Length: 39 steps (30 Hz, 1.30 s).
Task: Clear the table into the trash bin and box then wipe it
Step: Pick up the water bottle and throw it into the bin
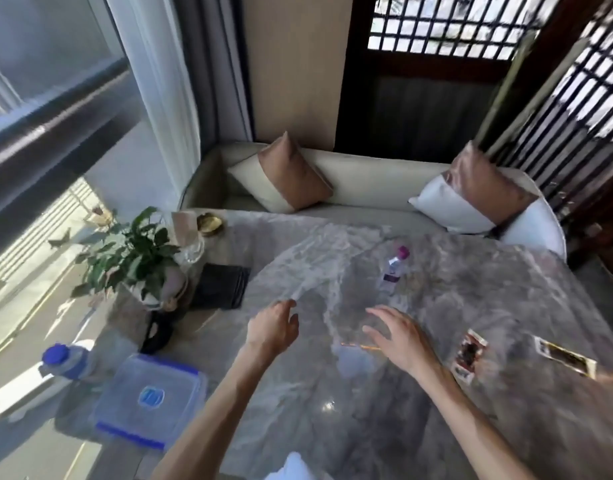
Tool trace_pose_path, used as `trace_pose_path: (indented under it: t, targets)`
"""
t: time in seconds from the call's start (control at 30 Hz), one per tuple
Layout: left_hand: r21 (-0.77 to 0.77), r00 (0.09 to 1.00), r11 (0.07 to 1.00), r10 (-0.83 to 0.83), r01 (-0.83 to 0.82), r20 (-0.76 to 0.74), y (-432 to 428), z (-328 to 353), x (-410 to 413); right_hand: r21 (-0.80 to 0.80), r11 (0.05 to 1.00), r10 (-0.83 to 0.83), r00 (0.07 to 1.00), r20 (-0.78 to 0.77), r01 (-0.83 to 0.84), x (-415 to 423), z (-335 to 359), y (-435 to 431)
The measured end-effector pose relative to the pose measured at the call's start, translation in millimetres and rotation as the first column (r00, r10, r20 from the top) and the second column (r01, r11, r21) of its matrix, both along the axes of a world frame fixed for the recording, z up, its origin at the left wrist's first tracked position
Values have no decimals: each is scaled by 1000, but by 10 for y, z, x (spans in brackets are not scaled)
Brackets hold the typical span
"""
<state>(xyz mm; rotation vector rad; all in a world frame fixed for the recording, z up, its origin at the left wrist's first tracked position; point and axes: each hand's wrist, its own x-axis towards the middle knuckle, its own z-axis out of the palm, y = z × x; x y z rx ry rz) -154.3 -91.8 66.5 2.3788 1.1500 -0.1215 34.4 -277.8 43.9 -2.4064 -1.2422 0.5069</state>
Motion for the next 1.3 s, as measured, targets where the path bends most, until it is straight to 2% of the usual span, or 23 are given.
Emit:
trace_pose_path:
  t: [0.07, 0.37, 0.73, 0.93, 1.13, 1.3]
  targets:
    - [10, 999, 999, -46, 46, -12, 146, 11, -42, -9, 1000, -25, 999, 27, 25, -86, -18, 81]
    - [61, 986, 984, -167, 167, -13, 916, -12, -67, 58, 966, -247, 968, -48, 250, -494, -47, 197]
    - [-36, 945, 945, -324, 326, 43, 666, -156, 443, 77, 870, -481, 873, -81, 487, -377, -90, -283]
    - [-12, 935, 935, -353, 354, 41, 514, -111, 847, 68, 861, -490, 858, -154, 504, 77, -192, -462]
    - [-6, 962, 963, -270, 270, 33, 303, -62, 1304, 126, 870, -438, 864, -249, 477, 665, -382, -639]
    - [29, 973, 975, -224, 222, 57, 52, -77, 1830, 120, 853, -443, 826, -349, 508, 1251, -686, -705]
